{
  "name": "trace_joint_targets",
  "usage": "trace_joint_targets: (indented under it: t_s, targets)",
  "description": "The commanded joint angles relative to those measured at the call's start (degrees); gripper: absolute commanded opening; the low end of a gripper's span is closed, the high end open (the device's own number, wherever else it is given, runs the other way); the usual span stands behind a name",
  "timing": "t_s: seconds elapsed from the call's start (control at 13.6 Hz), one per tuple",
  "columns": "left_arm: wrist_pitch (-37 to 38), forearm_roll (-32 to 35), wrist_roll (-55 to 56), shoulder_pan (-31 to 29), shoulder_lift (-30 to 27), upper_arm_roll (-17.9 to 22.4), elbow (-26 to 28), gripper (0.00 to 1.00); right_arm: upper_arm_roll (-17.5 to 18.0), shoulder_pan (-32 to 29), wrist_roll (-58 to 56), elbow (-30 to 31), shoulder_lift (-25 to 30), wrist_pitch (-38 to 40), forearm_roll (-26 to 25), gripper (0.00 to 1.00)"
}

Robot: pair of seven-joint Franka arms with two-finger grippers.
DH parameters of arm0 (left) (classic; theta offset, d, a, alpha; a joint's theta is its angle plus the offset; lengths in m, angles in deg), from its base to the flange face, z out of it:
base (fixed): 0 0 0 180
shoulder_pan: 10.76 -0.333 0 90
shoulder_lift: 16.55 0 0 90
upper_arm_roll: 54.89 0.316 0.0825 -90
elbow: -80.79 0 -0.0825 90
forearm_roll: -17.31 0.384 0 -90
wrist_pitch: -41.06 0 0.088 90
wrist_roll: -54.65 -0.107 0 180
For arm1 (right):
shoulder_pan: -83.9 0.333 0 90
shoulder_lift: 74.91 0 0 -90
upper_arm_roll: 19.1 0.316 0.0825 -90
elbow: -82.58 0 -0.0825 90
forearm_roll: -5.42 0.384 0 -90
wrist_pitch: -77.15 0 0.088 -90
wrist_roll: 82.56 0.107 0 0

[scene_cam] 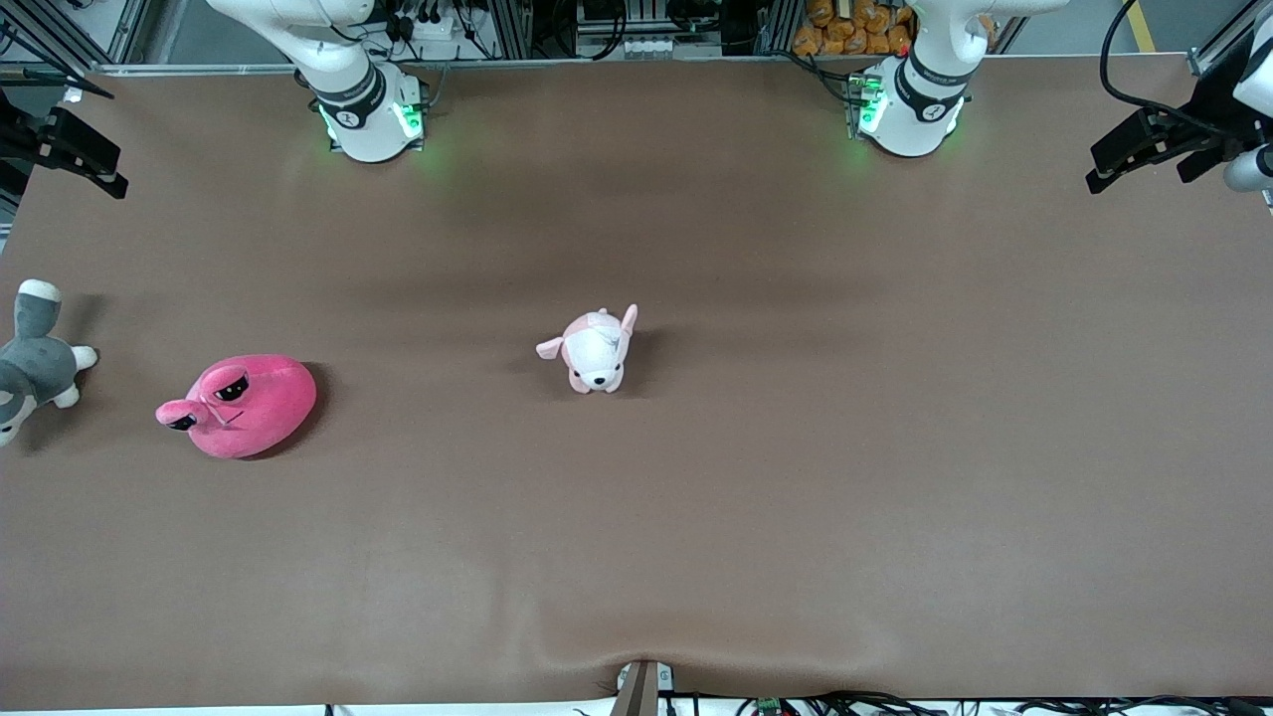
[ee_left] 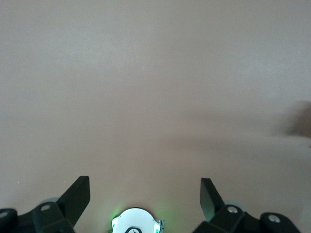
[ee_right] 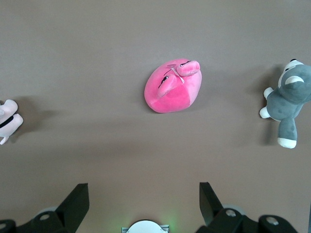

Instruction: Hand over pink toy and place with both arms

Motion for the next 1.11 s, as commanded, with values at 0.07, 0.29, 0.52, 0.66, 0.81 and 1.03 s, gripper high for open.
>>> trace_joint_targets:
  t_s: [0.07, 0.29, 0.52, 0.66, 0.81, 1.03]
  targets:
    - [1.6, 0.0, -0.4, 0.0, 1.0, 0.1, -2.1, 1.00, -0.3, -0.1, -0.2, -1.4, -0.7, 0.5, 0.8, 1.00]
    - [1.6, 0.0, -0.7, 0.0, 1.0, 0.1, -2.1, 1.00, -0.5, -0.2, -0.2, -1.4, -0.7, 0.5, 1.1, 1.00]
    - [1.6, 0.0, -1.1, -0.1, 1.0, 0.1, -2.1, 1.00, -0.5, -0.2, -0.2, -1.4, -0.7, 0.6, 1.1, 1.00]
    - [1.6, 0.2, -1.1, 0.0, 1.0, 0.0, -2.1, 1.00, -0.5, -0.2, -0.2, -1.4, -0.7, 0.6, 1.2, 1.00]
    - [1.6, 0.2, -1.1, 0.1, 1.3, 0.0, -2.1, 1.00, -0.5, -0.2, -0.2, -1.4, -0.8, 0.6, 1.1, 1.00]
    - [1.6, 0.2, -1.0, 0.1, 1.6, 0.0, -2.1, 1.00, -0.5, -0.2, -0.2, -1.3, -0.7, 0.6, 1.2, 1.00]
